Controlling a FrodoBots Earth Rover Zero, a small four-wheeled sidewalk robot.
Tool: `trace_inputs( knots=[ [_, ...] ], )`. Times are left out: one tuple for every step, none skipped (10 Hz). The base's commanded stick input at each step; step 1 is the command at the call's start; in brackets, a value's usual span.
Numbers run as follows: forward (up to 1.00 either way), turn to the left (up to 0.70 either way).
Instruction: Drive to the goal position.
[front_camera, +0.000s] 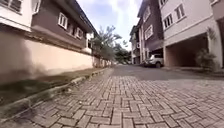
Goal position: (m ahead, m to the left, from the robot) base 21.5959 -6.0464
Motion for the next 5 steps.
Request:
trace_inputs(
  knots=[
    [0.69, 0.03],
    [0.69, 0.03],
    [0.69, 0.03],
    [0.69, 0.03],
    [0.69, 0.03]
  ],
)
